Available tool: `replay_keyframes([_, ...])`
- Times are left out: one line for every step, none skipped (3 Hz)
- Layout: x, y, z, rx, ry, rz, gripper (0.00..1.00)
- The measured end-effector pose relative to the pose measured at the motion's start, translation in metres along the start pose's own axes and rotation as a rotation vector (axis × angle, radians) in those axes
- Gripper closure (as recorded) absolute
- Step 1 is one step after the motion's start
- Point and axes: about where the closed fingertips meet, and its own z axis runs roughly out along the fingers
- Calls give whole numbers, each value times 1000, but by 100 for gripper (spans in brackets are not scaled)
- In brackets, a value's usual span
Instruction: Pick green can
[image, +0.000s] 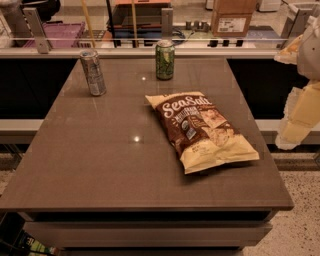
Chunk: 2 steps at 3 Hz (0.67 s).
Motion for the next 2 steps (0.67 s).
replay_keyframes([0,0,0,0,0,0,0])
replay_keyframes([-1,-3,0,15,-15,15,0])
